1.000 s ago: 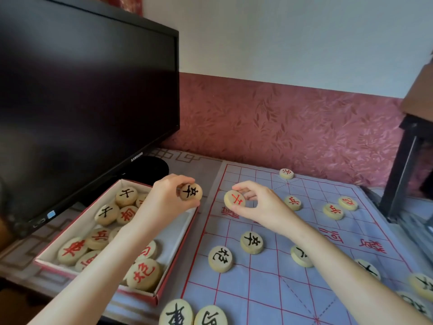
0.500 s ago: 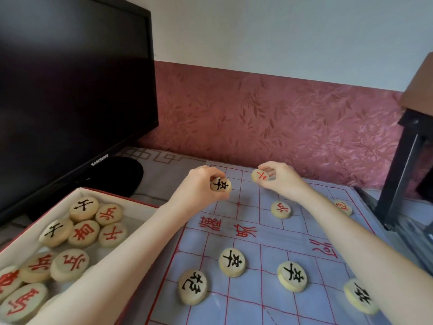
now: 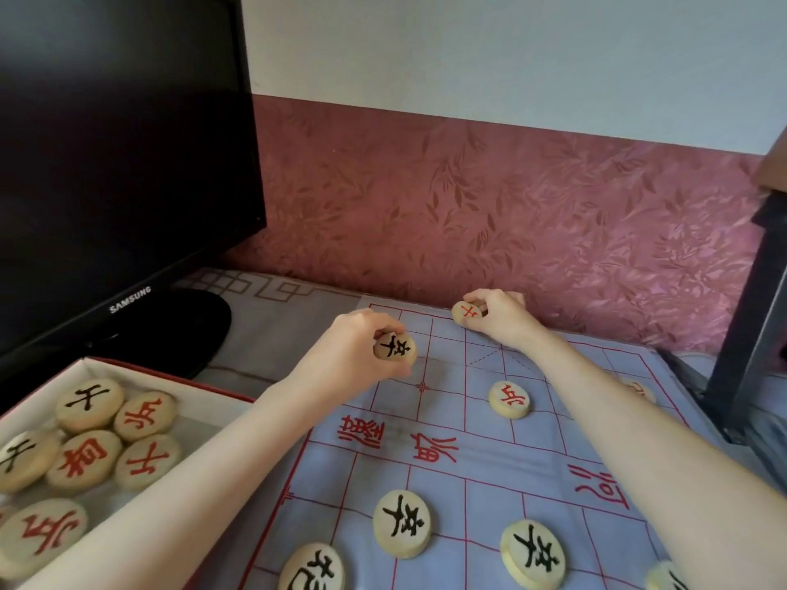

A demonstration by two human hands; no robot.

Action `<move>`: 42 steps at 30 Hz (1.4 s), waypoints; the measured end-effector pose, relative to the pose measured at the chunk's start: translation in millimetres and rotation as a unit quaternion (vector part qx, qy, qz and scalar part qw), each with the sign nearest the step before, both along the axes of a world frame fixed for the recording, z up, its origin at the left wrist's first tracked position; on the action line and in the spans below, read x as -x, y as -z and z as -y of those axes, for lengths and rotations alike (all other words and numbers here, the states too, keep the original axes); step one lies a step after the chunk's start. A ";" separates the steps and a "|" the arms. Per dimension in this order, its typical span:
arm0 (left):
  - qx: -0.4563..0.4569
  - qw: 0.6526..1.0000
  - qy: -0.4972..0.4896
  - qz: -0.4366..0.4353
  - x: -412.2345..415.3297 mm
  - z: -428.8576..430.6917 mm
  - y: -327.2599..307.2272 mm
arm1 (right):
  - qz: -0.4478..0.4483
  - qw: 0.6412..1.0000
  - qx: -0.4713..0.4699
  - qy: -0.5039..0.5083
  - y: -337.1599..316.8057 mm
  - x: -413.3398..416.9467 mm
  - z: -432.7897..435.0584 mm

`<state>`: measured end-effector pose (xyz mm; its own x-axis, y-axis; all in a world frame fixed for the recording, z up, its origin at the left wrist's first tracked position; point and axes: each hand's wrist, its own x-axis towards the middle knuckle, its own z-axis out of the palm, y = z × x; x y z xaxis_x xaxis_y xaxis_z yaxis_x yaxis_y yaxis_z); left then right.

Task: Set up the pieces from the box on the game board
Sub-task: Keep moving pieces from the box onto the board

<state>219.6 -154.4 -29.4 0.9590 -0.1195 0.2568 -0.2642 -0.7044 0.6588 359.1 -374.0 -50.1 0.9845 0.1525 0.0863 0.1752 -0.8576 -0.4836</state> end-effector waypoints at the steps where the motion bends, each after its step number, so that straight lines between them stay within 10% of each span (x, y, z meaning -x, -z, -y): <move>1: -0.002 1.000 0.001 0.002 0.8 -0.2 0.2 | 0.002 1.000 0.003 0.000 0.4 0.3 -1.3; 9: -0.010 1.000 0.006 0.012 11.1 -1.7 -5.1 | 0.010 0.992 0.122 -0.026 -1.5 13.2 -12.1; 21: -0.006 0.999 0.047 0.018 52.5 7.5 -17.6 | 0.011 0.996 0.025 -0.087 -29.0 103.2 -8.1; 42: -0.252 0.968 0.004 0.019 131.6 -65.2 23.2 | -0.028 0.982 -0.026 -0.186 -23.1 220.8 -40.3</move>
<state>88.0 -89.2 -52.5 0.9487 -0.2459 0.1987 -0.2880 -0.9314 0.2225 138.3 -333.7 -27.1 0.8652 0.4989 0.0508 0.4432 -0.7133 -0.5429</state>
